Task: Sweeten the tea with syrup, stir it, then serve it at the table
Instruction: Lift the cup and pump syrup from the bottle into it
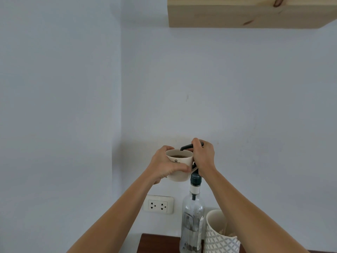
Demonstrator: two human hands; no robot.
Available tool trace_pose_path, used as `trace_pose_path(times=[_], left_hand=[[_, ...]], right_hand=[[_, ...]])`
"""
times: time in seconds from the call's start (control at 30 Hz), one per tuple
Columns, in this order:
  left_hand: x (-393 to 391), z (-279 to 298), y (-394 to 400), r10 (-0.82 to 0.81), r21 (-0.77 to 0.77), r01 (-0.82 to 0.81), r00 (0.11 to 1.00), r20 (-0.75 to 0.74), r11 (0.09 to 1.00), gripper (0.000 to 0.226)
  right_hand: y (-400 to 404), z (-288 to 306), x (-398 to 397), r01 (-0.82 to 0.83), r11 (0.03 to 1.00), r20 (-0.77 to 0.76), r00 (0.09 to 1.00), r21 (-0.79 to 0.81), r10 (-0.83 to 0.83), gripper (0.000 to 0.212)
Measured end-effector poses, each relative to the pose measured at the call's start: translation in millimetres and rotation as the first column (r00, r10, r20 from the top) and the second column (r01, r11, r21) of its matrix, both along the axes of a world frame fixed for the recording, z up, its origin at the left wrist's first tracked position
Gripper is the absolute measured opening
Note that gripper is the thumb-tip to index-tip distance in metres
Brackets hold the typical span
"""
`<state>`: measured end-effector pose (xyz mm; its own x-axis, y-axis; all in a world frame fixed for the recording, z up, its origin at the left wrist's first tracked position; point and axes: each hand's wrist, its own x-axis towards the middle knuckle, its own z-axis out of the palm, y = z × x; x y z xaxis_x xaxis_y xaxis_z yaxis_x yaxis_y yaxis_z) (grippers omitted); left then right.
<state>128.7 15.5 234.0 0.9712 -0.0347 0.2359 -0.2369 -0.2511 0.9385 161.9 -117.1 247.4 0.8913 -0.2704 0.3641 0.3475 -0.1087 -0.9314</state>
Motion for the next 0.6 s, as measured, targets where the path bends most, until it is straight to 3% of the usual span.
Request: trace_pose_path(times=[0.33, 0.6], left_hand=[[-1, 9, -3, -0.002, 0.008, 0.002, 1.0, -0.001, 1.0, 0.106], [0, 10, 0, -0.008, 0.005, 0.008, 1.0, 0.012, 1.0, 0.109]], right_hand=[[-3, 16, -7, -0.055, 0.993, -0.073, 0.995, 0.107, 0.063, 0.026], [0, 15, -4, -0.017, 0.994, -0.038, 0.999, 0.107, 0.022, 0.028]])
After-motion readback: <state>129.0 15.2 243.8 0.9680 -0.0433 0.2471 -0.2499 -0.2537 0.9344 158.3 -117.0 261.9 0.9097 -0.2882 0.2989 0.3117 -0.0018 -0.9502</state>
